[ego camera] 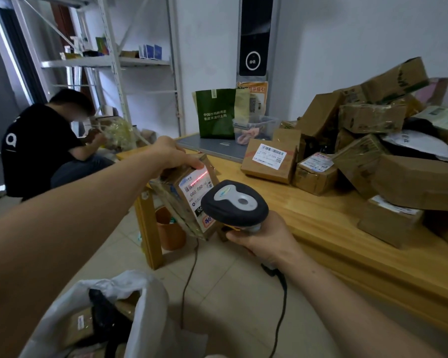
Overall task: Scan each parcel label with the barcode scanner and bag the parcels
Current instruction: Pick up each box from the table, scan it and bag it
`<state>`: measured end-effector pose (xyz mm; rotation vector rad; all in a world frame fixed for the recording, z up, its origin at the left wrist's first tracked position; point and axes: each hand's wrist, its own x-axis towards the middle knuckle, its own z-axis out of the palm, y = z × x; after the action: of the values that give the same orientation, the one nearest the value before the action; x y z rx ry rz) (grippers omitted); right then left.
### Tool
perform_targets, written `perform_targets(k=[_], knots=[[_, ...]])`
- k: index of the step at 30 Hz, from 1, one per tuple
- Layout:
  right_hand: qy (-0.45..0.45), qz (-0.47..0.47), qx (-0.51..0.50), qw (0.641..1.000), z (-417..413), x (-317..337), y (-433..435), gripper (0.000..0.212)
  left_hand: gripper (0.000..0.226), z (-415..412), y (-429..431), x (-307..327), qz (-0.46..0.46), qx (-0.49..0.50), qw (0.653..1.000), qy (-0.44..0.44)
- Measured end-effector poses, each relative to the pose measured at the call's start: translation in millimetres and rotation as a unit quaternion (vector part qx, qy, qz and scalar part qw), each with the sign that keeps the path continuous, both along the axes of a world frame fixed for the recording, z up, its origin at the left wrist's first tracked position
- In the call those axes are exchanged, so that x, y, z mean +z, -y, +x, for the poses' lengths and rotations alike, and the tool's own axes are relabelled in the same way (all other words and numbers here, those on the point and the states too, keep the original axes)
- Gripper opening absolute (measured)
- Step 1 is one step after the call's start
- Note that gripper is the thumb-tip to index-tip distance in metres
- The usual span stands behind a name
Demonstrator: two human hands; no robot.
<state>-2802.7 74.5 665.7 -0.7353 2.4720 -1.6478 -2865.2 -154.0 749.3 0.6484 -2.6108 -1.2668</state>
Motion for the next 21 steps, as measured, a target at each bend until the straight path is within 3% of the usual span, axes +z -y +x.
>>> perform_targets(k=[9, 12, 18, 21], knots=[[0.017, 0.030, 0.021, 0.999, 10.3, 5.6, 11.8, 0.028, 0.066, 1.3, 15.2, -9.3, 0.002, 0.007, 1.000, -0.004], [0.015, 0.032, 0.026, 0.999, 9.1, 3.7, 16.2, 0.034, 0.066, 1.8, 20.4, -11.5, 0.008, 0.016, 1.000, -0.006], [0.079, -0.015, 0.029, 0.996, 5.8, -6.8, 29.8, 0.046, 0.073, 14.7, 37.3, -24.1, 0.016, 0.027, 1.000, -0.002], [0.117, -0.013, 0.035, 0.992, 4.7, -21.5, 40.8, 0.039, 0.069, 38.2, 62.0, -48.2, -0.005, 0.064, 0.998, 0.007]])
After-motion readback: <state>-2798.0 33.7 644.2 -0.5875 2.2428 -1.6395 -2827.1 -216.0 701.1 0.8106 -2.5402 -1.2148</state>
